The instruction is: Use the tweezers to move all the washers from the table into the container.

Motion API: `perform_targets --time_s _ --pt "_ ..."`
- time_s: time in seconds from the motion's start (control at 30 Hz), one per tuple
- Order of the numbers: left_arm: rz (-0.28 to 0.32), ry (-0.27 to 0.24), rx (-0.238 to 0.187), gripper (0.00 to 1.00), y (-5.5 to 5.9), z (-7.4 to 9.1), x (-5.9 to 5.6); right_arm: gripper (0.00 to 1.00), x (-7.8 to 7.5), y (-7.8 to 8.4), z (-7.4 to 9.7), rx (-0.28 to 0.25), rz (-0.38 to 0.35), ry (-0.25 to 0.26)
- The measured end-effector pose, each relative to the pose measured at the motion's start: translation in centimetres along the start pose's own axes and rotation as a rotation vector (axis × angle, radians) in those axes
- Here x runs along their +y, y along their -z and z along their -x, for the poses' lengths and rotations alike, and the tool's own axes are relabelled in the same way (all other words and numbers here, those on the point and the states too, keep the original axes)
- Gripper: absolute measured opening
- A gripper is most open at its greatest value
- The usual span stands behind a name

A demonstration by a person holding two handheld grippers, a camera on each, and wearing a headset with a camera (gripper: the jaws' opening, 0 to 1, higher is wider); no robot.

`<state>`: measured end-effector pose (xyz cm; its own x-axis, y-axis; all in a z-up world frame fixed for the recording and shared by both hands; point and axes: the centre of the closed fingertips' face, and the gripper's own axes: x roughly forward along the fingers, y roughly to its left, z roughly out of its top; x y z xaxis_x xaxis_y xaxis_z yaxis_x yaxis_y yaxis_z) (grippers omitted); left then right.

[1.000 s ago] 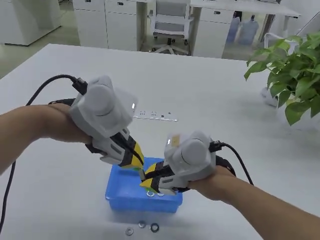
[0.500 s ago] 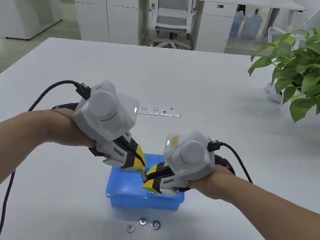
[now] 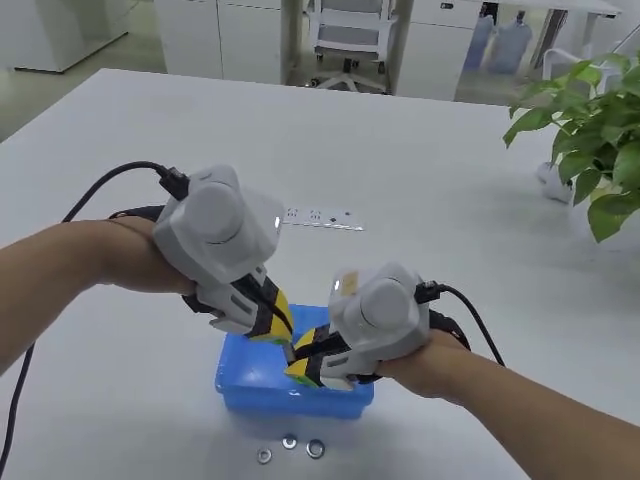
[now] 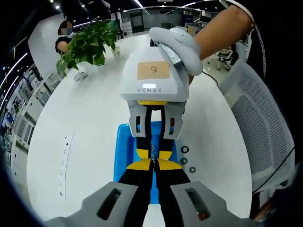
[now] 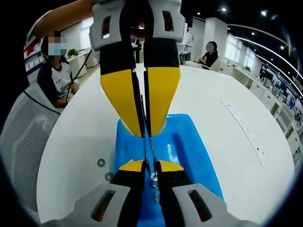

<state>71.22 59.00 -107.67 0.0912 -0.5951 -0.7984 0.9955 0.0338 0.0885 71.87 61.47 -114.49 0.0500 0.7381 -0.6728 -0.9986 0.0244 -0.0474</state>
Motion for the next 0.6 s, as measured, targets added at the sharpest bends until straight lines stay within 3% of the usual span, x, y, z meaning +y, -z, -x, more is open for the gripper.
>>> perform_targets --time_s 0.6 --pt "-0.020 -0.006 -0.002 0.06 -0.8 1.0 -0.4 0.12 0.3 -1.0 1.1 -0.016 0.014 0.017"
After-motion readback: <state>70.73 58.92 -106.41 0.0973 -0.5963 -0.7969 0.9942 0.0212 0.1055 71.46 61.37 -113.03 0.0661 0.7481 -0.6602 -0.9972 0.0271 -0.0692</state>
